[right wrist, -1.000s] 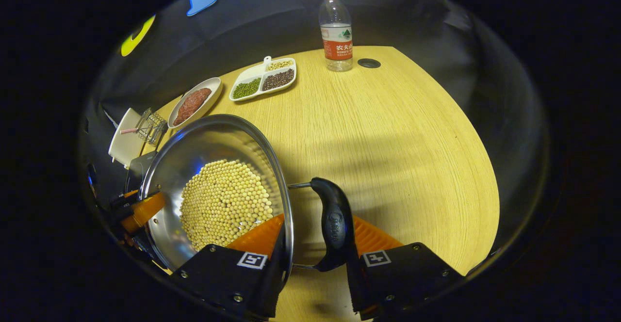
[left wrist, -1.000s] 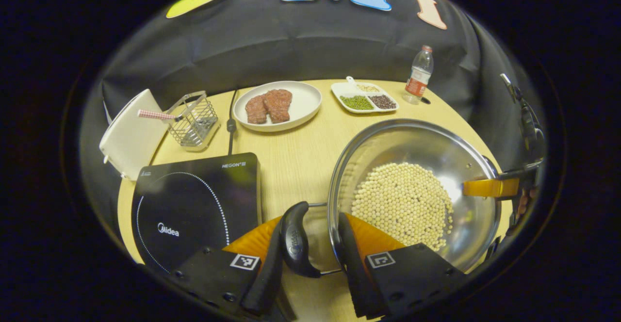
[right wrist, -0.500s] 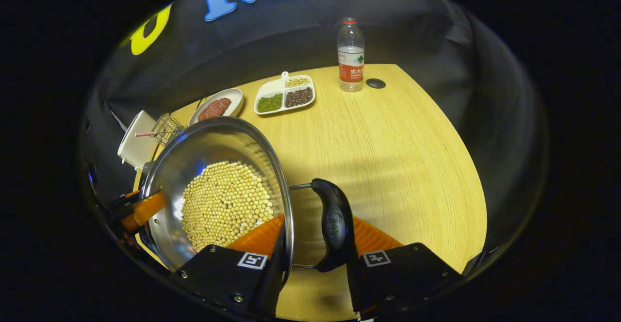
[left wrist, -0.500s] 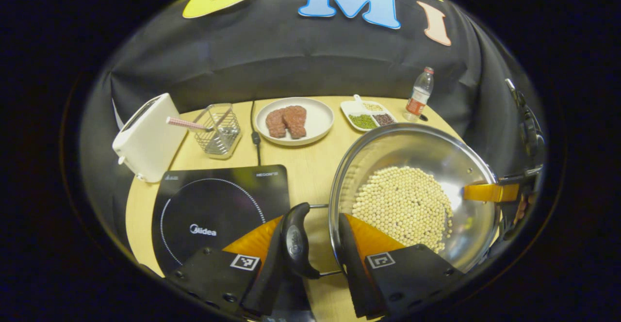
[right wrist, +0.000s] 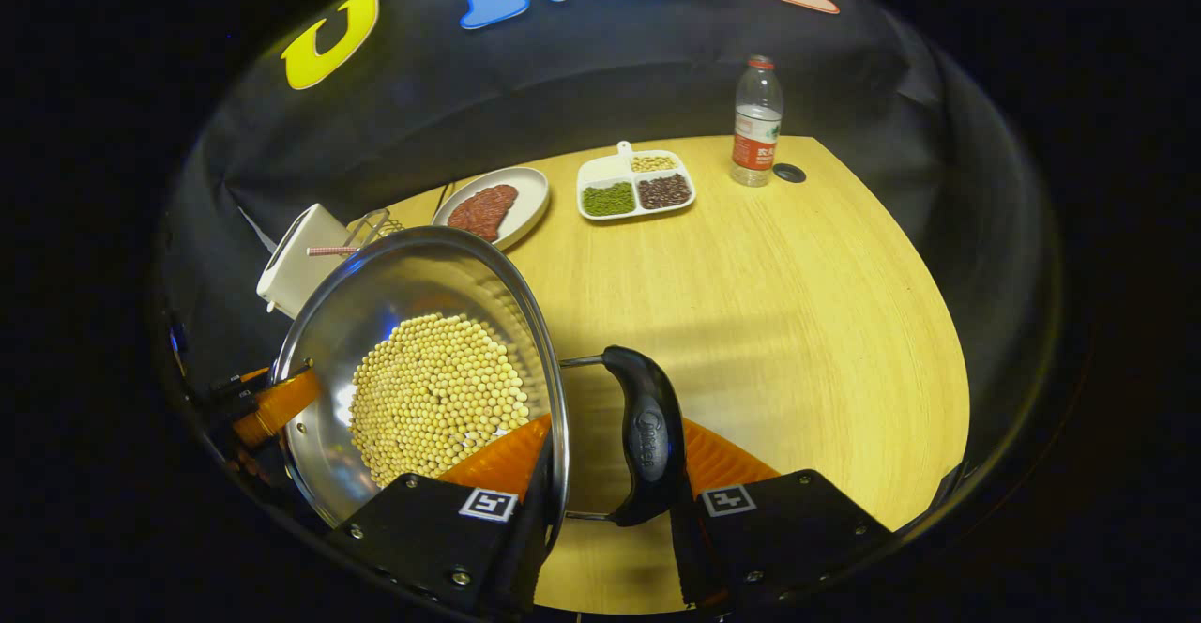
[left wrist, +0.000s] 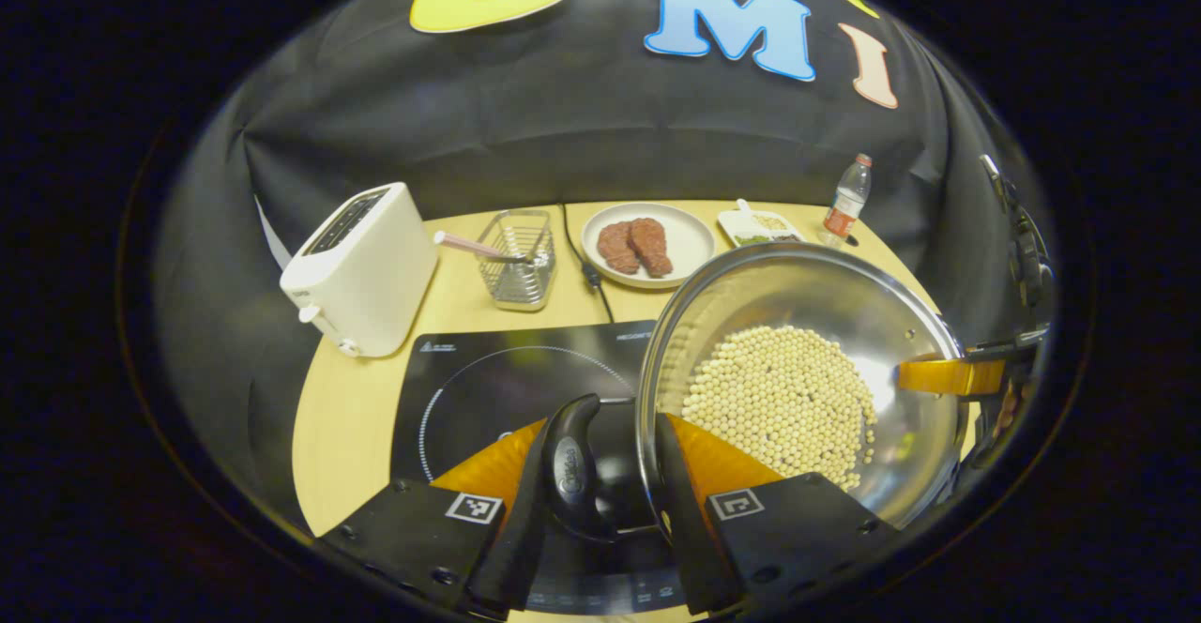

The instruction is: First push the handle of the pot to place it horizontally, then grasp the pot with both hands and set it on the induction cooktop.

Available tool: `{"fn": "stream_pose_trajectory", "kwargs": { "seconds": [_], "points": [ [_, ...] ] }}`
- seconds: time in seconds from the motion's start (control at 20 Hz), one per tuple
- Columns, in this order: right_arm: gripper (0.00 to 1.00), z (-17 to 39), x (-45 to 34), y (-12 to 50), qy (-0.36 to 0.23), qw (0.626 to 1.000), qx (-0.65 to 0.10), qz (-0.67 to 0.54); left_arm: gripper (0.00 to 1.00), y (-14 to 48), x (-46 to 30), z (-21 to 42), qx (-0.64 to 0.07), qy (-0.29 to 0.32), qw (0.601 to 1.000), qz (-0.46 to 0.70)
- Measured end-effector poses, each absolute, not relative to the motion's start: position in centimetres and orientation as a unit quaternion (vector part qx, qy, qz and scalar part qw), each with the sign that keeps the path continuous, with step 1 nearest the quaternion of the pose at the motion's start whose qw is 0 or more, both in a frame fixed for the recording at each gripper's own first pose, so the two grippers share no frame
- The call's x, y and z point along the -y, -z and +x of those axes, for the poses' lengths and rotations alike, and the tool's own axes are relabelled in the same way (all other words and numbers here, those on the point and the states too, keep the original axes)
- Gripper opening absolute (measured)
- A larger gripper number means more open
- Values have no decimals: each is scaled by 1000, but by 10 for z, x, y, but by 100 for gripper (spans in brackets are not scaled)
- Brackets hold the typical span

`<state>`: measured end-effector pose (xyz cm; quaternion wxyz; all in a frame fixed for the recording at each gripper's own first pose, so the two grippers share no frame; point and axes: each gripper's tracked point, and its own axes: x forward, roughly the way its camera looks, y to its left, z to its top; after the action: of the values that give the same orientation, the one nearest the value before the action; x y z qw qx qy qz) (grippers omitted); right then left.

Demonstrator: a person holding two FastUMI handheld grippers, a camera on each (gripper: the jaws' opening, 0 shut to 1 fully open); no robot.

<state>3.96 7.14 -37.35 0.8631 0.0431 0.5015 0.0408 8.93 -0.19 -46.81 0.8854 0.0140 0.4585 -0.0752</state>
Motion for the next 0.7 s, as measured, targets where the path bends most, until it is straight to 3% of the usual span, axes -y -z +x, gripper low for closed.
{"fn": "stream_pose_trajectory", "kwargs": {
  "seconds": [0.05, 0.7],
  "points": [
    [57, 39, -79, 374, -43, 863, -502, 40, 66, 468, -4, 88, -460, 72, 885, 15],
    [57, 36, -166, 382, -68, 855, -513, 34, 64, 471, -50, 85, -466, 52, 883, 10]
  ]
}}
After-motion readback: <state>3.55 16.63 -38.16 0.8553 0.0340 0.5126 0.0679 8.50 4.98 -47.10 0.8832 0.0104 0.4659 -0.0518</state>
